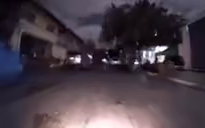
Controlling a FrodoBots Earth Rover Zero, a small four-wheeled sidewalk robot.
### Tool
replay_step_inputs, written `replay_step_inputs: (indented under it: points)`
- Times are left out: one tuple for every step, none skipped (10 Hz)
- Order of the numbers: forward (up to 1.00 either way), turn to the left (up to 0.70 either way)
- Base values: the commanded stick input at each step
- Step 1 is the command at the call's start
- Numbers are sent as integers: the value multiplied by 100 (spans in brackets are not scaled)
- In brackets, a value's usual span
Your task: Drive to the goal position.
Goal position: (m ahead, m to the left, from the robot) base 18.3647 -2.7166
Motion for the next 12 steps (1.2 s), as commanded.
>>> replay_step_inputs:
  points:
    - [100, 0]
    - [100, 0]
    - [100, 0]
    - [100, 0]
    - [100, 0]
    - [100, 0]
    - [100, 0]
    - [100, 0]
    - [100, 0]
    - [100, 0]
    - [100, 0]
    - [100, 0]
